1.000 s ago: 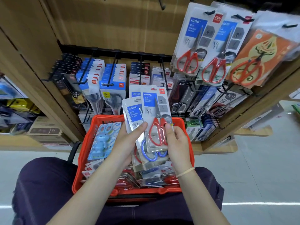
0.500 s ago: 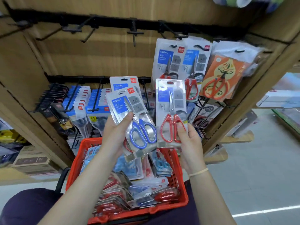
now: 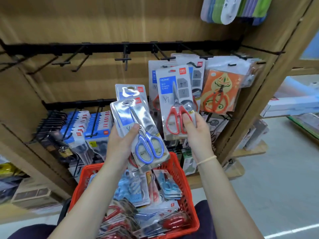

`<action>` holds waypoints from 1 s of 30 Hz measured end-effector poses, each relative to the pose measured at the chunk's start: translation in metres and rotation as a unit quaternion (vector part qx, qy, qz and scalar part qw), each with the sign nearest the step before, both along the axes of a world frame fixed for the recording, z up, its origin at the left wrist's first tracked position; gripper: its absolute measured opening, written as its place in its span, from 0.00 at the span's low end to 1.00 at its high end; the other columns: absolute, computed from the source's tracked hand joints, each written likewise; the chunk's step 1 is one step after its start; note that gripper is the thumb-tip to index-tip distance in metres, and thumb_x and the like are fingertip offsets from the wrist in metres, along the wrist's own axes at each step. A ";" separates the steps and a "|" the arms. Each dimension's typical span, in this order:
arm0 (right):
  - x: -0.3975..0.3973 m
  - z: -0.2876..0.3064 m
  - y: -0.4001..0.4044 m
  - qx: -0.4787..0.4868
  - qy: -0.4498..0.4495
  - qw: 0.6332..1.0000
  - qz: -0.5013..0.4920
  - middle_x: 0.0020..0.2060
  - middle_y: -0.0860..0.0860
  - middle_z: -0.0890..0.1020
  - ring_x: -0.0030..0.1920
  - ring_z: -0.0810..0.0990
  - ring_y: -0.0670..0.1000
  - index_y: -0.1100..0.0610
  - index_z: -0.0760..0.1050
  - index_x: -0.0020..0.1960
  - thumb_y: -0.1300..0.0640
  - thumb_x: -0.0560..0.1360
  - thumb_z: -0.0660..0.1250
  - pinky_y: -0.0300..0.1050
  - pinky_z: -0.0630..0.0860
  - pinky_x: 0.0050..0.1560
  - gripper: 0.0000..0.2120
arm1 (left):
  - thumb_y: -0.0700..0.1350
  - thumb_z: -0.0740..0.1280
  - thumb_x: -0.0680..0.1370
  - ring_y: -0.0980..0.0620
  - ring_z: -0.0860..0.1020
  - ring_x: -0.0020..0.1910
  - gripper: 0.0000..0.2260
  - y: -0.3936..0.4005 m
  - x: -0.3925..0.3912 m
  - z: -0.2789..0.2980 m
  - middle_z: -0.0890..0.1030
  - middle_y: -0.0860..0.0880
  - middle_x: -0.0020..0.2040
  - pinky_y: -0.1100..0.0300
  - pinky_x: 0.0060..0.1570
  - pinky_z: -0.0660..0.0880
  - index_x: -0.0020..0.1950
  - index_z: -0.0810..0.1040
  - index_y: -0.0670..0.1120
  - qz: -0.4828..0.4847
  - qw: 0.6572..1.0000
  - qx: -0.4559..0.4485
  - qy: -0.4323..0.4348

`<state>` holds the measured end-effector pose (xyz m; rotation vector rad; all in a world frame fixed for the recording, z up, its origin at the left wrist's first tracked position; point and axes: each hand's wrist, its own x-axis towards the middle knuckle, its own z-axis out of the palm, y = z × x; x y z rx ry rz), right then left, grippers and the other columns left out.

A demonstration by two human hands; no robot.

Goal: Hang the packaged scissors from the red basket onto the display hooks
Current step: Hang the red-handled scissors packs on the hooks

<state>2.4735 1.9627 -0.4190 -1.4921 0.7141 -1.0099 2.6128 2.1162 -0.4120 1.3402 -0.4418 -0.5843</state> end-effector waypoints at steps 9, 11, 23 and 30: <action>0.034 0.009 -0.004 0.016 0.038 0.999 -0.021 0.57 0.48 0.74 0.58 0.72 0.49 0.51 0.70 0.56 0.19 0.64 0.63 0.56 0.72 0.66 0.39 | 0.44 0.72 0.80 0.45 0.85 0.57 0.14 0.002 0.007 0.001 0.86 0.47 0.58 0.40 0.62 0.78 0.65 0.78 0.51 0.005 1.000 -0.012 0.010; 0.037 0.012 -0.003 0.017 0.039 0.999 -0.031 0.53 0.52 0.78 0.54 0.76 0.50 0.60 0.72 0.53 0.26 0.70 0.65 0.53 0.74 0.61 0.36 | 0.45 0.73 0.79 0.45 0.85 0.57 0.16 0.001 0.008 0.000 0.86 0.47 0.58 0.40 0.63 0.78 0.66 0.77 0.50 0.005 1.000 -0.016 0.015; 0.020 -0.008 0.028 0.127 0.090 0.987 -0.043 0.51 0.56 0.80 0.44 0.82 0.54 0.56 0.71 0.58 0.46 0.77 0.71 0.55 0.81 0.48 0.18 | 0.44 0.73 0.79 0.45 0.84 0.59 0.13 0.000 0.012 -0.005 0.86 0.48 0.58 0.39 0.65 0.77 0.63 0.79 0.51 0.005 0.999 -0.029 0.025; 0.015 -0.007 0.056 0.012 0.120 0.979 0.163 0.33 0.50 0.74 0.35 0.72 0.48 0.58 0.72 0.40 0.51 0.79 0.69 0.39 0.69 0.37 0.14 | 0.47 0.73 0.79 0.43 0.84 0.58 0.12 -0.007 0.005 -0.005 0.86 0.47 0.57 0.37 0.63 0.77 0.62 0.82 0.51 -0.001 0.999 -0.032 0.001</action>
